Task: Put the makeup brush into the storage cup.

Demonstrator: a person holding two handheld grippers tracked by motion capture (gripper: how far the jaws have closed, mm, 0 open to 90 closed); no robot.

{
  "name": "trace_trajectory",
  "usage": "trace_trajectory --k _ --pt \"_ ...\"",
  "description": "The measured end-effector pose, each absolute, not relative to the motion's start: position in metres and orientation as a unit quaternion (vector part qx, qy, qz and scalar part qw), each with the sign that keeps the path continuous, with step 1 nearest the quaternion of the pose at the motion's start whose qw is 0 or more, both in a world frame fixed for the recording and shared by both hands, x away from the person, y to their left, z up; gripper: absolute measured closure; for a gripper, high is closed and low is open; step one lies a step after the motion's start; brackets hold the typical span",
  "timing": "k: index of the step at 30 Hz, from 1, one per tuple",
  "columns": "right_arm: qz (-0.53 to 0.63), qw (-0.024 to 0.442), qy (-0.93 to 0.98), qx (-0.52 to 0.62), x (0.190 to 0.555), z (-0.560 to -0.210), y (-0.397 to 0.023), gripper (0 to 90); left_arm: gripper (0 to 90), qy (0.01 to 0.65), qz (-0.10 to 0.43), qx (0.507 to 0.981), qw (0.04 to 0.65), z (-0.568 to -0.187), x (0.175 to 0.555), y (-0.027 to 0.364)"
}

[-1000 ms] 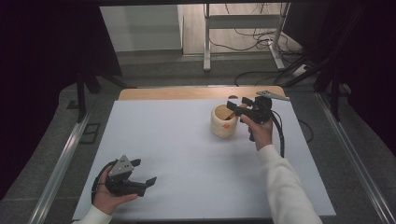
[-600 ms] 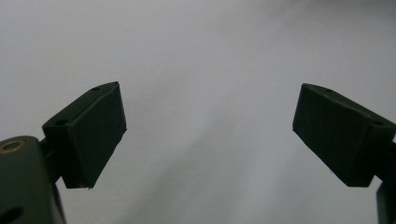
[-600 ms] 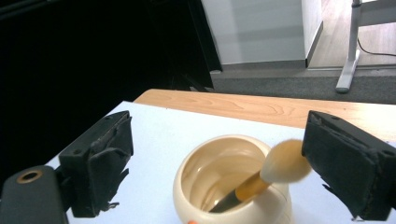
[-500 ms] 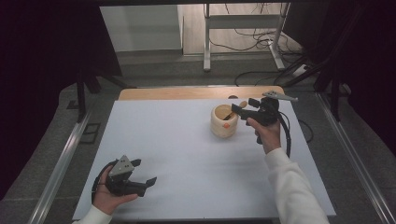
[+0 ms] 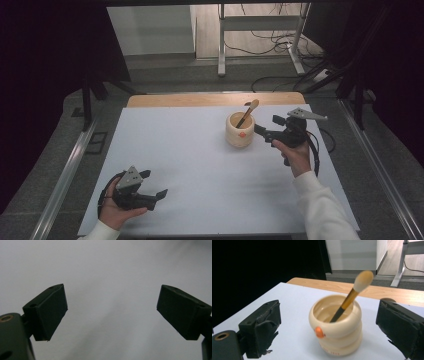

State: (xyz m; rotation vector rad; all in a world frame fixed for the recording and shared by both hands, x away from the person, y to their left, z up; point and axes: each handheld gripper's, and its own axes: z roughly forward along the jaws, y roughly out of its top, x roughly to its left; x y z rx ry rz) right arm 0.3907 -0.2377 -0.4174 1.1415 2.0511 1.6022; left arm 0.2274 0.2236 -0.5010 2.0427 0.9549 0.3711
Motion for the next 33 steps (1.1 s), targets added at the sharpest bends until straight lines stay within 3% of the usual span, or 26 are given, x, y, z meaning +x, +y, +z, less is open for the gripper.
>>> trace_trajectory --k 33 --pt "0.507 0.164 0.766 0.358 0.308 -0.476 -0.264 8.5 9.8 0.390 0.149 0.809 0.414 -0.506 0.232 0.220"
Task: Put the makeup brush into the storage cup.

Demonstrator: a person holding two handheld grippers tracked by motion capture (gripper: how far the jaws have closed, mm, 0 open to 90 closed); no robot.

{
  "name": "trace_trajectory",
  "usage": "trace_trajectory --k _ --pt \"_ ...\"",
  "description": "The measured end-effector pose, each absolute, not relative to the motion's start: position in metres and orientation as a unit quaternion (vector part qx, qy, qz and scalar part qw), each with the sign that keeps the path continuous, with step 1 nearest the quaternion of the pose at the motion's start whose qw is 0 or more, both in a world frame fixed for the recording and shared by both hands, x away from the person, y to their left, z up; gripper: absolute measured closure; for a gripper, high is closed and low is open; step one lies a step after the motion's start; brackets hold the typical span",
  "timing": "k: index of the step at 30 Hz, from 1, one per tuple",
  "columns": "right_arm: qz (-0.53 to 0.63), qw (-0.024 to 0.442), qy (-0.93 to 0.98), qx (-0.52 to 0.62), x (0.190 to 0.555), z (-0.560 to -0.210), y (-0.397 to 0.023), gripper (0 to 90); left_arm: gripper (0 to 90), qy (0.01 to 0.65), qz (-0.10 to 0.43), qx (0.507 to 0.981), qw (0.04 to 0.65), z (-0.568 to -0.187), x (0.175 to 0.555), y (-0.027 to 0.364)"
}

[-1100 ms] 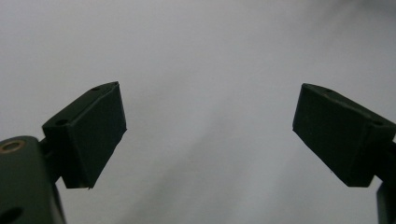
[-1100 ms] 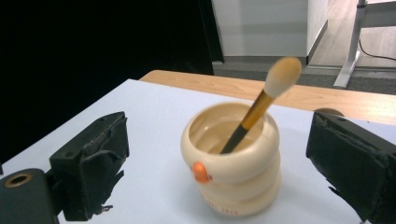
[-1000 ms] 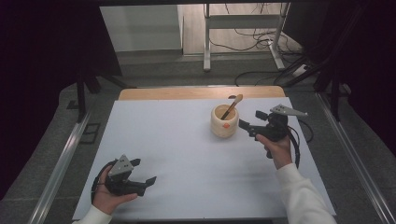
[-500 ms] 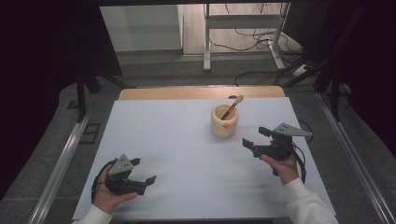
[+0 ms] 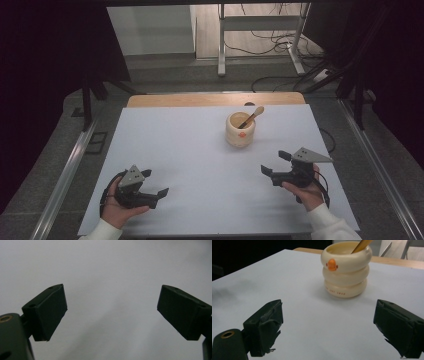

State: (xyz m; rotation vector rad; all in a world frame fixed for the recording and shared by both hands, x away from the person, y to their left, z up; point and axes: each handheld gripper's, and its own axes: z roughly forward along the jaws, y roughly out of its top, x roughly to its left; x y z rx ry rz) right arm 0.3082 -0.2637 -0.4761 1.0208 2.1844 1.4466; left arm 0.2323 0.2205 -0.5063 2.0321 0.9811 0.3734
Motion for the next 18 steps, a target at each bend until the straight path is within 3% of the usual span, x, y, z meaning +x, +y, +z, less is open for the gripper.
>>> trace_trajectory --k 18 --pt "0.455 0.176 0.793 0.365 0.286 -0.499 -0.274 8.4 9.6 0.400 0.150 0.804 0.414 -0.510 0.236 0.220"
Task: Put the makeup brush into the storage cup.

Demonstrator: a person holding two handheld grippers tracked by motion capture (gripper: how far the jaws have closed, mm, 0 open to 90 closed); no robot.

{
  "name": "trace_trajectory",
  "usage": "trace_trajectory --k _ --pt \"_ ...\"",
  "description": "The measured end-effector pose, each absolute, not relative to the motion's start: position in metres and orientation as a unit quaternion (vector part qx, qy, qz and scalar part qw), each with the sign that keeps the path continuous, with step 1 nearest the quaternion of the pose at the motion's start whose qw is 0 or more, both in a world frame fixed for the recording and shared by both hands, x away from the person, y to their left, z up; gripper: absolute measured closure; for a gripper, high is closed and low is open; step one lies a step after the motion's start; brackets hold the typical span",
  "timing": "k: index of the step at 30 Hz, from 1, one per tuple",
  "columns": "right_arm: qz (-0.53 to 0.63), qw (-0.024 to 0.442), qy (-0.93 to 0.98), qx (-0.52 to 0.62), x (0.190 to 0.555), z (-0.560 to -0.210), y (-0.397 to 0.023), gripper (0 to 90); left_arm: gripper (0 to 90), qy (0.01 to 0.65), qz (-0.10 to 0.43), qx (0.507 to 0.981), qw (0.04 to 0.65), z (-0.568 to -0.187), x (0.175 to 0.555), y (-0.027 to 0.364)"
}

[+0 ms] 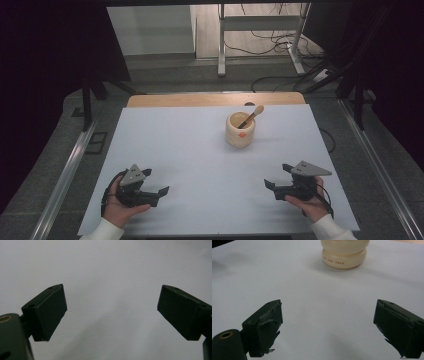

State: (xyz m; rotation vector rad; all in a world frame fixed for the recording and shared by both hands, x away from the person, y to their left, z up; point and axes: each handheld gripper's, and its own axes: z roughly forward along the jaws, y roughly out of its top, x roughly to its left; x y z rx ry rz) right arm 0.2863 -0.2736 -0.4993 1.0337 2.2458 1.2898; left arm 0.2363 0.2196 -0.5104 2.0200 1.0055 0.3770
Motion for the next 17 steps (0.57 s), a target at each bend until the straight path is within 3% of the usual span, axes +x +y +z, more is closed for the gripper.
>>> trace_trajectory --k 17 --pt "0.445 0.181 0.797 0.366 0.2842 -0.5004 -0.2727 8.0 9.6 0.400 0.151 0.804 0.413 -0.5107 0.2369 0.2186"
